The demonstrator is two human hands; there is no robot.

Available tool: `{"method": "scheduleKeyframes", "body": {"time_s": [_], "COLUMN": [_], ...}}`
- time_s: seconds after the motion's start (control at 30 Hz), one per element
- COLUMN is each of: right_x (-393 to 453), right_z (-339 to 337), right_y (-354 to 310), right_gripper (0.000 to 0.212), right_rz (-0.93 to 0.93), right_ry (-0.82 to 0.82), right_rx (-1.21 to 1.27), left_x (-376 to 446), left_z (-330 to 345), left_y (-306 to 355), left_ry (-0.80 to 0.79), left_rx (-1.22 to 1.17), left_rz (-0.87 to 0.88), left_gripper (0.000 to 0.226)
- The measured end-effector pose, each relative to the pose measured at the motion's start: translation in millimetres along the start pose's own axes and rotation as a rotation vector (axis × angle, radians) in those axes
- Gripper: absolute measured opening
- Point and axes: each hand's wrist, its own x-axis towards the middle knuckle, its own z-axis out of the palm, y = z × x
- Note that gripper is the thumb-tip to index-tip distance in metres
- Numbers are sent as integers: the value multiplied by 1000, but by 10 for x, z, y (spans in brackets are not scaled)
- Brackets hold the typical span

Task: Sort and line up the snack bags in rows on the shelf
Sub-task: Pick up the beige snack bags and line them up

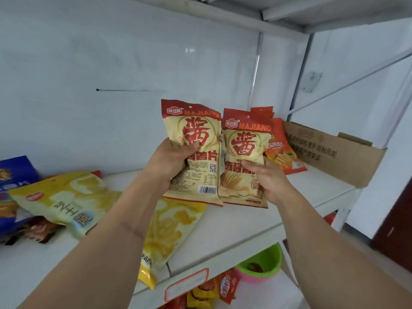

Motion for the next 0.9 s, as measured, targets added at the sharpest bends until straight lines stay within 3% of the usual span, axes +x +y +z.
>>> {"method": "scheduleKeyframes", "body": {"time_s": [0.33,0.5,0.73,0.9], "right_x": [954,1479,2020,2190], "right_z": [-490,-728,-953,-990], "right_y": [167,294,484,561], "right_gripper": [38,48,33,43], "right_rz": [9,10,44,63], "right_ry": [-19,-132,-266,-337], "right_rx": [-37,-106,-52,-5], "left_x": [744,946,1080,1106], "left_z": [584,864,1408,1725], "left_y": [-288,-490,-808,-1041], "left_ry": [-45,40,191,267], "left_rx": [144,125,77,47], "left_rz": [-17,-33,-89,-122], "left_gripper": [15,17,22,23]}}
